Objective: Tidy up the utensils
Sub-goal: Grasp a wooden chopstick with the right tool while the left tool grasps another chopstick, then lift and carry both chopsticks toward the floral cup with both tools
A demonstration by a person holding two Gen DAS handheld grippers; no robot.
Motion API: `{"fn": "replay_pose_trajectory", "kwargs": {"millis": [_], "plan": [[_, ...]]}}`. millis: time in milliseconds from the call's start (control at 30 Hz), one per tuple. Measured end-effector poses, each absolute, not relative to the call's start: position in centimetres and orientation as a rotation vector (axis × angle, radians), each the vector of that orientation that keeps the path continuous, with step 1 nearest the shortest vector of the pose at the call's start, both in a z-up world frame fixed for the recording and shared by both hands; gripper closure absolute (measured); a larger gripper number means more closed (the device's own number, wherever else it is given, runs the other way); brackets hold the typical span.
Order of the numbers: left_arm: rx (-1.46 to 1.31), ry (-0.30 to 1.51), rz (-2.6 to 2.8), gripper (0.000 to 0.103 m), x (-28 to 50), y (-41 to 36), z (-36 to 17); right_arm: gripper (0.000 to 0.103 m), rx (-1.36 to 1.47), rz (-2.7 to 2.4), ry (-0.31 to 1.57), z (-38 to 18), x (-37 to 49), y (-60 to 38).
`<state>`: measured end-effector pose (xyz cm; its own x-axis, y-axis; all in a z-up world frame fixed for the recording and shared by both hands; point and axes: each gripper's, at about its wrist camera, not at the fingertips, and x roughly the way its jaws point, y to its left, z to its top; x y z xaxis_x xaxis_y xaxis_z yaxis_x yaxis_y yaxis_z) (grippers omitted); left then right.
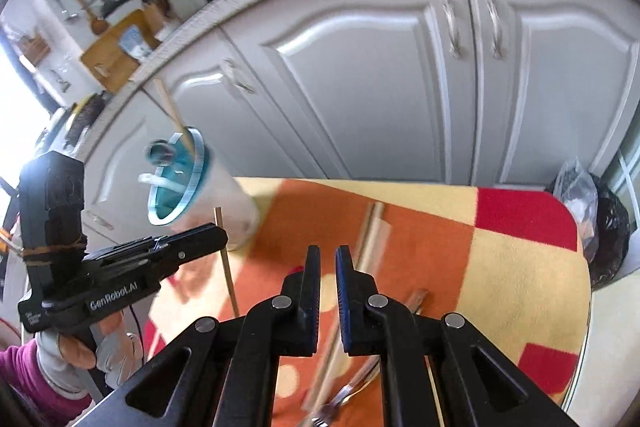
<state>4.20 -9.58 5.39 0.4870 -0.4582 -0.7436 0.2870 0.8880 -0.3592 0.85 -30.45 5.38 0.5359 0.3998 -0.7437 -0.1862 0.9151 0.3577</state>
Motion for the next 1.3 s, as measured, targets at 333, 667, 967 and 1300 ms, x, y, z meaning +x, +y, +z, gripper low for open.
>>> {"fn": "replay_pose_trajectory", "kwargs": {"millis": [333,667,967,1300], "plan": [[-0.224,0.921,-0.426,0.099,1.4,-6.2,6.9,0.076,0.144,0.203,1.049,1.7,2.5,-29.5],[-0.255,0.938,-0.424,0.099,1.4,-4.8,6.7,0.084,0.136,0.134,1.196,-6.8,9.4,-29.5],[-0.254,0.918,-0.438,0.099,1.0,-4.7,7.6,0.096,0.147,0.212,1.145,-3.7,7.5,-30.0],[-0.253,0.886,-0.43,0.099,-0.6,-3.2,9.4,0.097,0.16,0.316,0.951,5.3,0.7,-29.3]]}}
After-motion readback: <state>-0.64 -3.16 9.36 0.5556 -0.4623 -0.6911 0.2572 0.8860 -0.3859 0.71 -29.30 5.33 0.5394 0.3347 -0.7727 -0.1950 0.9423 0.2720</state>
